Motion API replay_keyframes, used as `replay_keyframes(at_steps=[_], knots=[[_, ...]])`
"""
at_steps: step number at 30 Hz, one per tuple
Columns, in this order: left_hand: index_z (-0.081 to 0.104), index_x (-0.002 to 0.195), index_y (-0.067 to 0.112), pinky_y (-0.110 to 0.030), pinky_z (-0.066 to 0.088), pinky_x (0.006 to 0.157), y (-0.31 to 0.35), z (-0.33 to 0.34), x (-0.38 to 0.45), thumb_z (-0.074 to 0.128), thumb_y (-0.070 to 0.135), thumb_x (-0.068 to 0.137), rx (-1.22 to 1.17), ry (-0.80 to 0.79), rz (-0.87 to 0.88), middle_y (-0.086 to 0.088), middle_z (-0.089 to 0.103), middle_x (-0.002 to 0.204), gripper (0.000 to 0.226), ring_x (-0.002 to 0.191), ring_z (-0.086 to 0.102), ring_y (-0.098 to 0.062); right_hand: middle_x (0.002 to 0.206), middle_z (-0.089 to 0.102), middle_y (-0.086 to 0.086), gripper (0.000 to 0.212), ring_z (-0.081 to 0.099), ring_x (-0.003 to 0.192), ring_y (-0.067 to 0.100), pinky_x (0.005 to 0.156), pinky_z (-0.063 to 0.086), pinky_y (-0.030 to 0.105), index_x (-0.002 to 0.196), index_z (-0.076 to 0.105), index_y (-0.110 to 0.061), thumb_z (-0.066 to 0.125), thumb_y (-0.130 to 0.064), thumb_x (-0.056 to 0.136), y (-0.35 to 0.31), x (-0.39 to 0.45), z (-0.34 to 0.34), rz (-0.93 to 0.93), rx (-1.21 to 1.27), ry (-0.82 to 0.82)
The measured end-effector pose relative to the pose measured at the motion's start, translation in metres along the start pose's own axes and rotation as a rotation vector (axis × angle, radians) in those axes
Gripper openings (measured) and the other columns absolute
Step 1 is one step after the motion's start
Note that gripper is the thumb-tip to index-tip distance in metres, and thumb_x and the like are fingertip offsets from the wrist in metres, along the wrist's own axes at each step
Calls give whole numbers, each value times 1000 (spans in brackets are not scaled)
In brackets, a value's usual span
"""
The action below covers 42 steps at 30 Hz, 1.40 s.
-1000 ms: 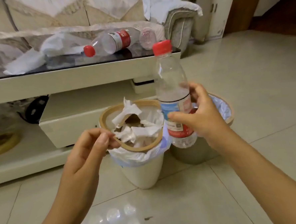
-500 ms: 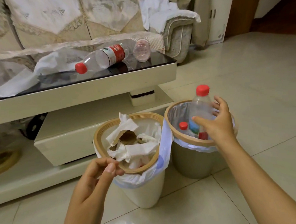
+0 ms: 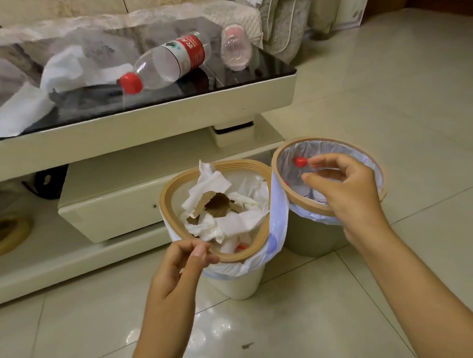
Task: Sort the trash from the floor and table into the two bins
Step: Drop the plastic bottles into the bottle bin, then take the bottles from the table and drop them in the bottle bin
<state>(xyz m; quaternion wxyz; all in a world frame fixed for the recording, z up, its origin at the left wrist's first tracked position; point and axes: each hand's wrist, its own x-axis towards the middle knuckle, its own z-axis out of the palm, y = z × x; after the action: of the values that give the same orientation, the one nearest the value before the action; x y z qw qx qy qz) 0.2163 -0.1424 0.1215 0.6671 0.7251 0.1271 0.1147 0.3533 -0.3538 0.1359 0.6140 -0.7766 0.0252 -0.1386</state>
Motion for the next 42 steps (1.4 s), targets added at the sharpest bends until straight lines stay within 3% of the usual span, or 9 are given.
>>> replay_keyframes(at_steps=[4, 9, 12, 16, 22, 25, 31, 37, 42], knots=[[65, 84, 27, -22, 42, 73, 55, 5, 2, 52, 26, 93, 28, -55, -99, 4, 70, 86, 16, 82, 63, -6, 87, 68, -8, 16, 63, 82, 5, 70, 50, 15, 89, 69, -15, 72, -7, 77, -50, -8, -14, 65, -18, -50], [64, 91, 16, -12, 49, 71, 147, 14, 10, 56, 18, 93, 32, -122, -144, -5, 68, 90, 9, 86, 64, -14, 78, 67, -14, 18, 61, 72, -7, 63, 45, 4, 80, 68, -22, 72, -4, 77, -141, -3, -33, 69, -2, -187], [65, 95, 15, -16, 51, 73, 203, 19, 21, 59, 17, 91, 43, -143, -177, -8, 68, 93, 7, 89, 64, -19, 79, 68, -15, 17, 62, 76, -5, 64, 44, 4, 81, 68, -23, 69, -6, 80, -197, 7, -42, 34, -59, -310], [64, 98, 18, -20, 53, 75, 264, 15, 34, 60, 18, 92, 161, -172, -222, -2, 68, 96, 7, 91, 65, -15, 89, 68, -14, 16, 63, 84, 14, 76, 52, 23, 90, 69, -27, 67, -14, 80, -251, 29, -52, 4, -244, -467], [62, 98, 20, -12, 49, 70, 328, 0, 53, 59, 19, 91, 315, -101, -224, 4, 65, 92, 8, 79, 60, 1, 99, 67, -11, 25, 59, 97, 14, 83, 51, 36, 107, 66, -27, 62, -29, 83, -303, 55, -55, -149, -626, -638], [62, 98, 21, -25, 50, 77, 331, -9, 60, 59, 21, 91, 345, -38, -251, 5, 65, 95, 8, 90, 60, -10, 98, 68, -9, 25, 59, 96, 16, 81, 52, 39, 108, 65, -26, 63, -30, 83, -306, 67, -47, -136, -626, -679], [62, 98, 23, -18, 46, 72, 298, -15, 110, 60, 18, 91, 346, 44, -305, 8, 66, 94, 9, 86, 60, -2, 97, 68, -8, 23, 60, 95, 15, 80, 52, 38, 108, 65, -24, 61, -23, 85, -278, 112, -7, -50, -562, -726], [60, 103, 21, -26, 53, 81, 248, 5, 212, 64, 15, 87, 304, 143, -357, 5, 63, 102, 18, 96, 60, -13, 107, 66, -5, 23, 59, 98, 13, 80, 50, 33, 110, 64, -23, 63, -23, 87, -230, 189, 58, 60, -558, -703], [53, 113, 30, -33, 42, 92, 220, 14, 278, 72, 29, 79, 617, 223, -287, 12, 52, 115, 39, 111, 48, -12, 117, 59, 0, 29, 57, 101, 16, 76, 47, 30, 113, 62, -20, 65, -26, 85, -202, 240, 101, 68, -606, -640]])
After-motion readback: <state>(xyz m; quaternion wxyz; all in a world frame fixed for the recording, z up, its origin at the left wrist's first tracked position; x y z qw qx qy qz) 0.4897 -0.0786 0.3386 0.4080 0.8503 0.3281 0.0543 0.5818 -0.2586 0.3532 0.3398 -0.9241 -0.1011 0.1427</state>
